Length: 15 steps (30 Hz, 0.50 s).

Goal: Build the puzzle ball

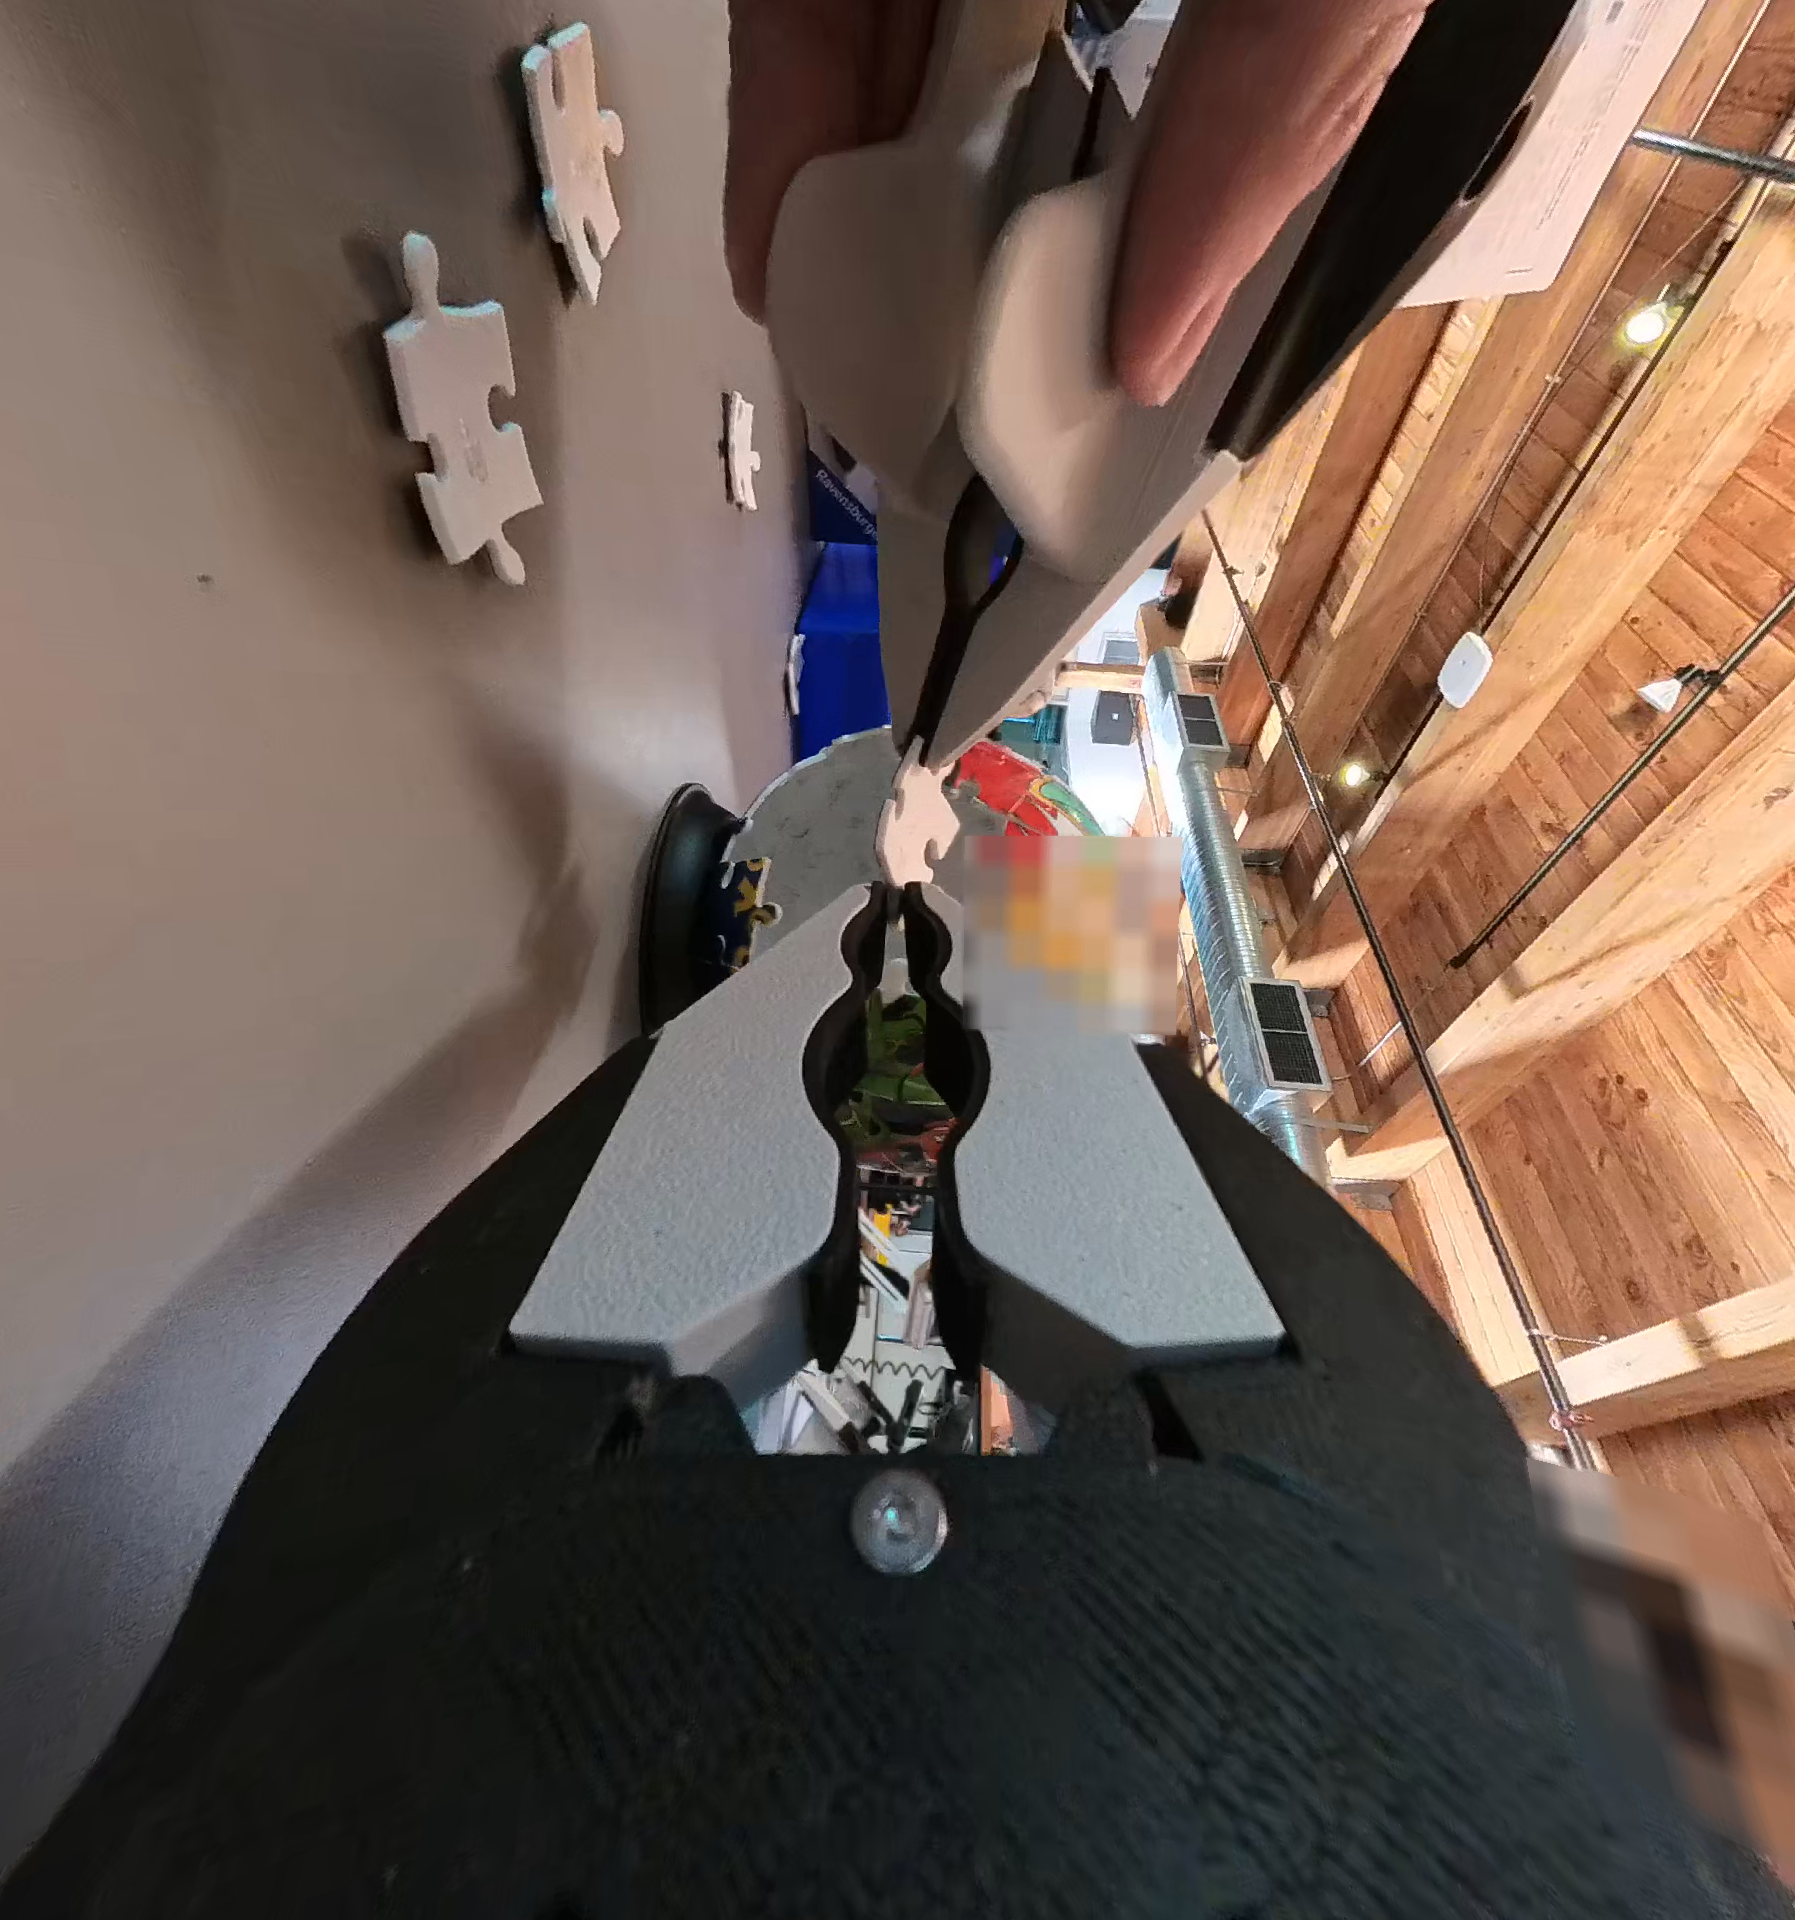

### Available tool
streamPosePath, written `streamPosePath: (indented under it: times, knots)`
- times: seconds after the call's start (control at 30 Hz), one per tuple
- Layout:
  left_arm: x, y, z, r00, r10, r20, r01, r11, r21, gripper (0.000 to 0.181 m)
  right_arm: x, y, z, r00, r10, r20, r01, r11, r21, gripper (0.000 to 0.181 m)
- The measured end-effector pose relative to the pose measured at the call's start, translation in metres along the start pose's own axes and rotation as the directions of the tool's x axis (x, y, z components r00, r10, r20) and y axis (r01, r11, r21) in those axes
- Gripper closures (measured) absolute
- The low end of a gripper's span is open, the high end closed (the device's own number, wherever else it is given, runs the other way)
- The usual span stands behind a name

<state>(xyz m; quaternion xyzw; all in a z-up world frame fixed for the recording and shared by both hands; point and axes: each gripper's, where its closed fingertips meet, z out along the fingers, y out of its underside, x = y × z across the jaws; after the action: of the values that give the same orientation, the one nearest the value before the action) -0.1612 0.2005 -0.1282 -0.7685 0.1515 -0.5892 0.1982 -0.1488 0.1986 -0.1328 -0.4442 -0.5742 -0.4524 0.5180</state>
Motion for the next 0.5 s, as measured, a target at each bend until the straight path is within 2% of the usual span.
streamPosePath:
  times: [0.13, 0.33, 0.5]
  knots:
    - [0.003, 0.003, -0.003, 0.999, 0.000, -0.049, -0.001, 1.000, -0.027, 0.181, 0.002, 0.001, 0.000, 1.000, 0.010, 0.005, -0.010, 1.000, 0.001, 0.181]
    - [-0.001, 0.008, -0.005, 0.994, 0.113, 0.001, -0.112, 0.990, -0.084, 0.180, 0.000, -0.001, -0.001, 1.000, 0.004, 0.007, -0.004, 0.999, 0.033, 0.181]
    - [0.002, 0.012, -0.001, 0.997, 0.066, -0.037, -0.069, 0.993, -0.093, 0.181, 0.004, 0.005, -0.001, 1.000, 0.006, -0.007, -0.006, 0.999, 0.048, 0.181]
